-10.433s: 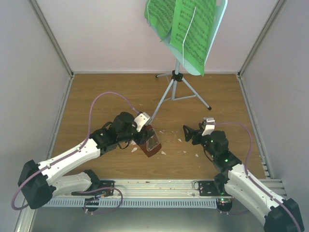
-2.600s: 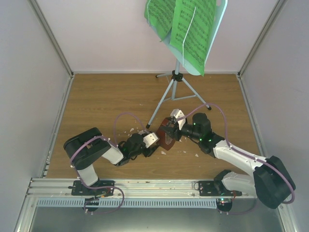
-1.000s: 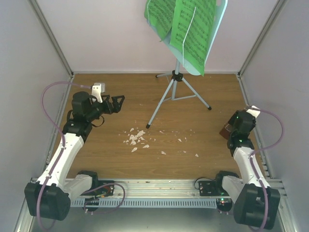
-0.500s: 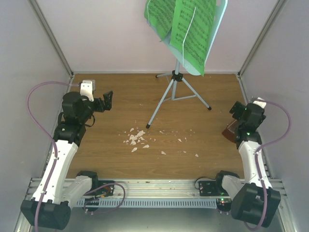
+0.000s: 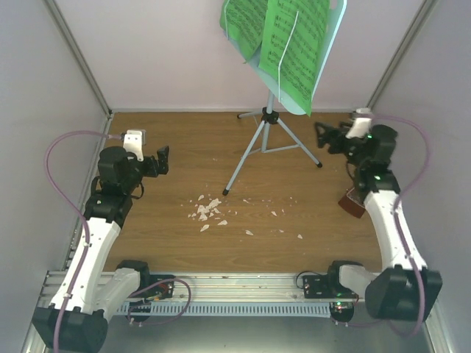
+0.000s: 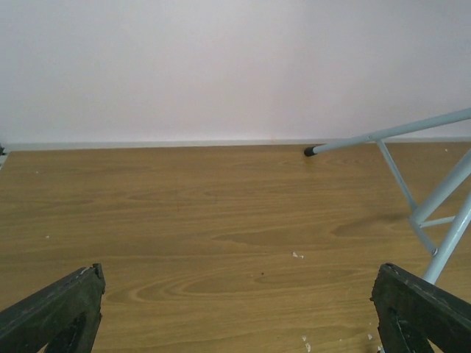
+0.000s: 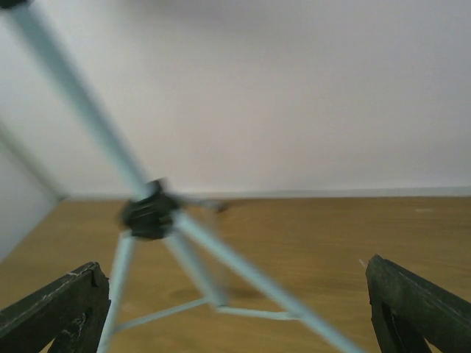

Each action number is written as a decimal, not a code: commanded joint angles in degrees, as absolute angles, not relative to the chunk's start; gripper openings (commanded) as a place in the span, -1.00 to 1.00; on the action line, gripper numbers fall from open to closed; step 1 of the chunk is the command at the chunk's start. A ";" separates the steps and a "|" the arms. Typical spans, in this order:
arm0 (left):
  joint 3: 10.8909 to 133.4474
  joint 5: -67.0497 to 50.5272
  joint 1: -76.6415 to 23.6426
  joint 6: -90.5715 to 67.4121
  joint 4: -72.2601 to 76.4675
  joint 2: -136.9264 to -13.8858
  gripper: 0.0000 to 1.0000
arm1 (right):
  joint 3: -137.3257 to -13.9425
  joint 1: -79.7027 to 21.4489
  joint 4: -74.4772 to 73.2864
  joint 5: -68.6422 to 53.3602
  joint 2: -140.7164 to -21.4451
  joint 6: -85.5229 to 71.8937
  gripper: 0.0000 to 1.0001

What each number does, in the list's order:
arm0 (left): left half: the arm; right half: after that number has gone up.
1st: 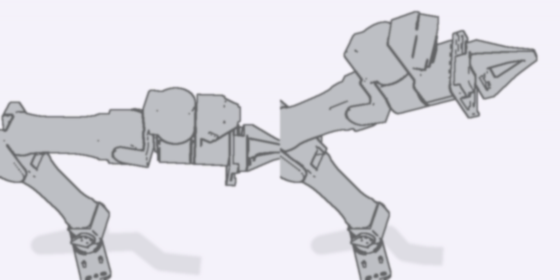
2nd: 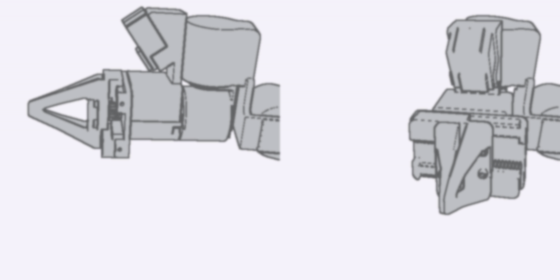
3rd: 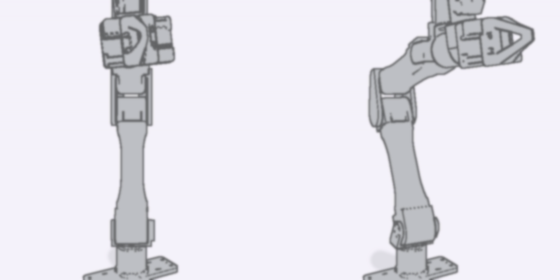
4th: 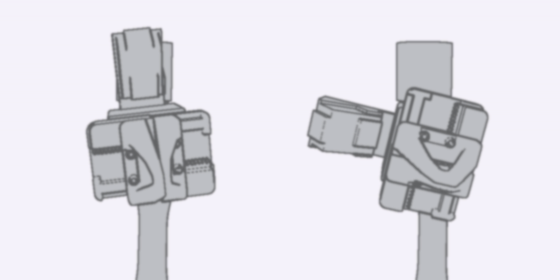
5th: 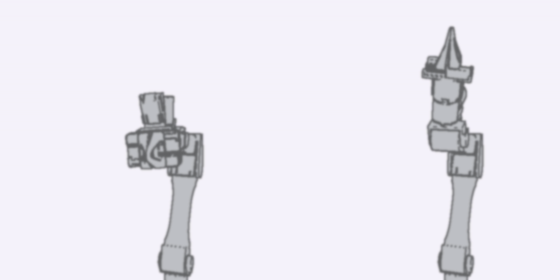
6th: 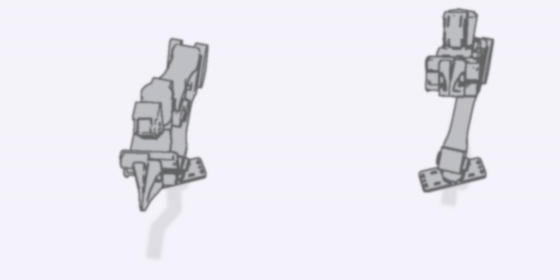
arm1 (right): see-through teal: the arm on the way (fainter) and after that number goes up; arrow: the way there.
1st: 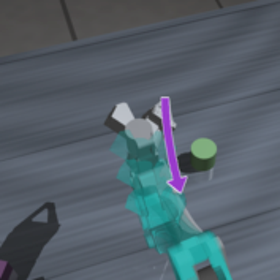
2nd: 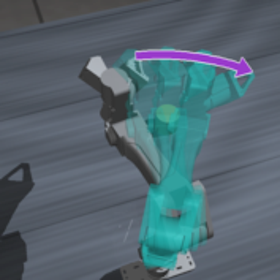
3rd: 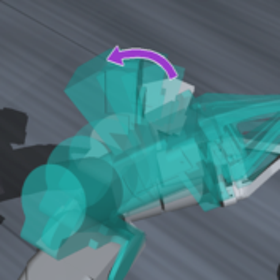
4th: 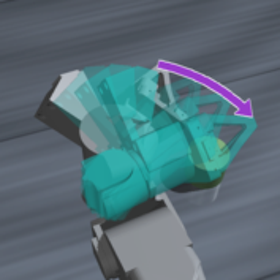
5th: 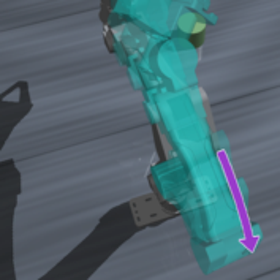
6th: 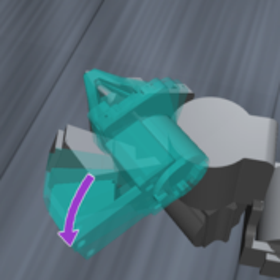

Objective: Pack up the instrument practice props

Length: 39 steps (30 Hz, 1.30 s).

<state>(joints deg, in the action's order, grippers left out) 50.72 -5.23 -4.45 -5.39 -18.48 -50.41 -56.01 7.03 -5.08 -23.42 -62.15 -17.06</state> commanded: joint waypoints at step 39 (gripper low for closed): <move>48.16 -4.24 -4.19 -2.85 -14.23 -50.38 0.98 | -81.55 -15.52 43.12 -34.49 -102.07 -10.83 -0.99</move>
